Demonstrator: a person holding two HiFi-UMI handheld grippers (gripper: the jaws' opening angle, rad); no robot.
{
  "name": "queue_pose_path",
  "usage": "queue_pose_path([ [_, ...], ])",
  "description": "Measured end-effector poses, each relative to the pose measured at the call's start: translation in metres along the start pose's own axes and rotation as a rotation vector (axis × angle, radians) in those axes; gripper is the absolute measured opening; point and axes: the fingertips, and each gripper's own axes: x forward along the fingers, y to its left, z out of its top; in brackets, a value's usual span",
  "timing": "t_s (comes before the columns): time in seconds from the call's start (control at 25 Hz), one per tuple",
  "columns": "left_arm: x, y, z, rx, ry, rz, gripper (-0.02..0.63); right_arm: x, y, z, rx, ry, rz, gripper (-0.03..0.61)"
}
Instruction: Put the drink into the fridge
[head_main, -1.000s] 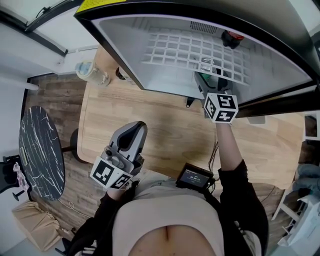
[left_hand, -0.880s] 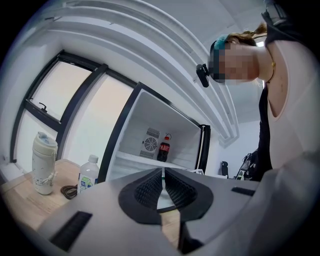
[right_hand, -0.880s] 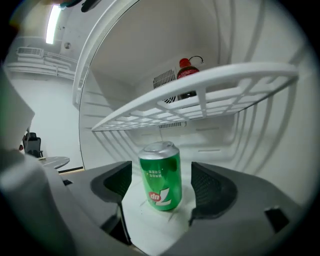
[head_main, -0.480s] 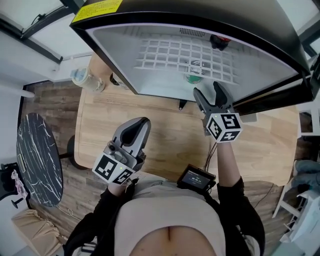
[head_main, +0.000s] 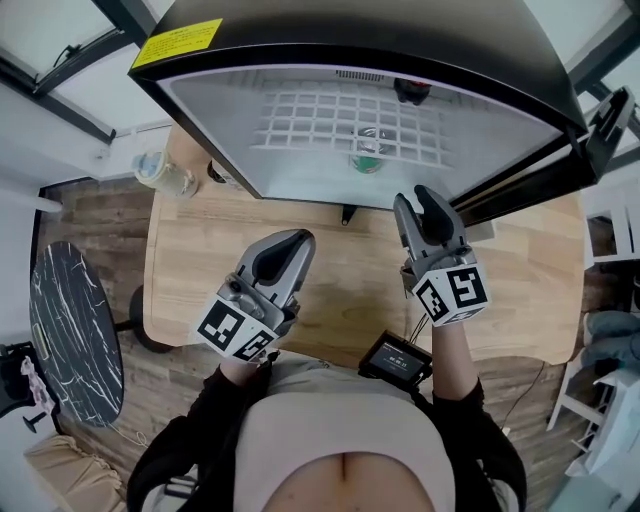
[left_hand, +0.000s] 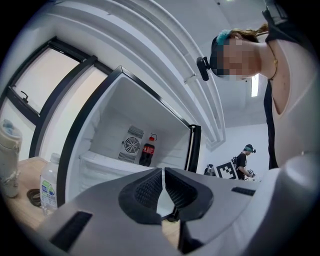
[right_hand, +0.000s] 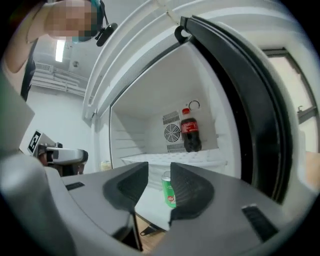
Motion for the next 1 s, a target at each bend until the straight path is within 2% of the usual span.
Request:
queue_pose_path([
  [0.04,0.003,-0.002,0.000,-0.001,-0.002,-0.007,0.023,-0.005,0.001,0.006,0.002,-0.015,-0.002,0.144],
  [0.12,0.008,-0.007,0.000,-0.002,-0.006,-0.020,0.023,-0.014,0.002,0.018,-0.005,-0.045,-0.006,0.071],
  [0.24,0.013,-0.015,-0.001,-0.002,-0.007,-0.032,0.023,-0.028,0.000,0.029,-0.035,-0.082,-0.041,0.048],
  [0.36,0.017,-0.021,0.000,0.005,-0.013,-0.032,0.023,-0.039,-0.004,0.031,-0.065,-0.082,-0.072,0.038],
  [0.56,0.018,-0.034,0.000,0.049,-0.021,-0.019,0.023,-0.053,-0.008,0.024,0.012,-0.078,-0.052,0.031],
  [1.0,0.005,-0.055,0.002,0.071,-0.037,-0.013,0.023,-0.084,0.003,0.026,-0.029,-0.050,-0.022,0.031],
])
